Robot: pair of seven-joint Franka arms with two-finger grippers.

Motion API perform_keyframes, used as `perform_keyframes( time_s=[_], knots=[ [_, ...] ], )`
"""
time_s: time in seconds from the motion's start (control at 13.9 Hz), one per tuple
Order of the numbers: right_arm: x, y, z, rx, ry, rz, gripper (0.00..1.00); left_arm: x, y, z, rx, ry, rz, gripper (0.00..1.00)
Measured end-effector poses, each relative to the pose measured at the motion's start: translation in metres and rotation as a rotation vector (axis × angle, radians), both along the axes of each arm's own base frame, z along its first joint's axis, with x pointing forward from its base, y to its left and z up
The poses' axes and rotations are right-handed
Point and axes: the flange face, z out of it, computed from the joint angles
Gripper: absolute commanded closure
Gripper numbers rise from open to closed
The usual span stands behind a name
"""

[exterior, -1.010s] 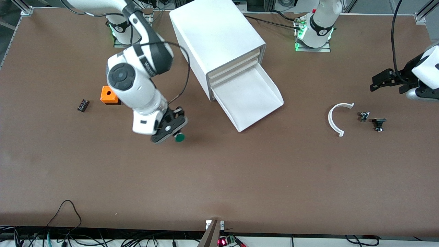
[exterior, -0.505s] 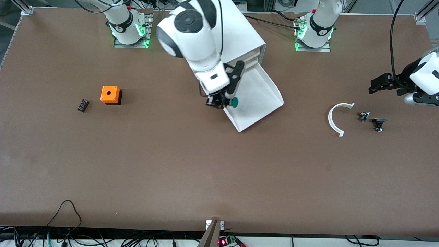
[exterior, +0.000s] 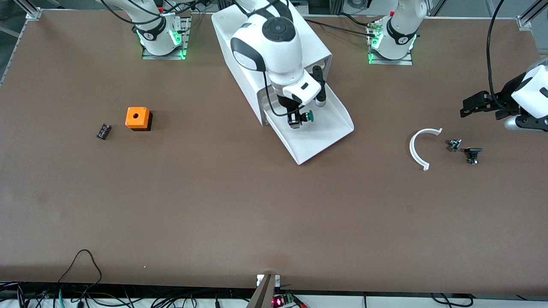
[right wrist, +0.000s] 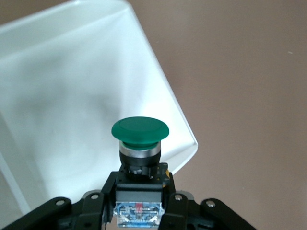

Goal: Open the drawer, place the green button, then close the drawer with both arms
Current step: 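Lower the green button into the open drawer with the right gripper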

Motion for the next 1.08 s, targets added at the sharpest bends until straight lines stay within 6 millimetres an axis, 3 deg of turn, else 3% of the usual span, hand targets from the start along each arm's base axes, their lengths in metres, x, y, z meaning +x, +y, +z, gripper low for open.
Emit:
perform_keyframes(
  time_s=[0.29, 0.65, 1.08],
  knots=[
    [-0.004, 0.009, -0.02, -0.021, -0.024, 0.082, 0.8, 0.0, 0.0, 0.0, 0.0, 0.0, 0.0, 0.0],
    [-0.019, 0.03, -0.07, -0.01, -0.022, 0.129, 0.8, 0.0, -0.001, 0.001, 0.0, -0.002, -0.001, 0.0],
    [-0.036, 0.036, -0.088, -0.08, -0.023, 0.181, 0.79, 0.0, -0.003, 0.002, 0.0, -0.003, -0.003, 0.0]
  ],
)
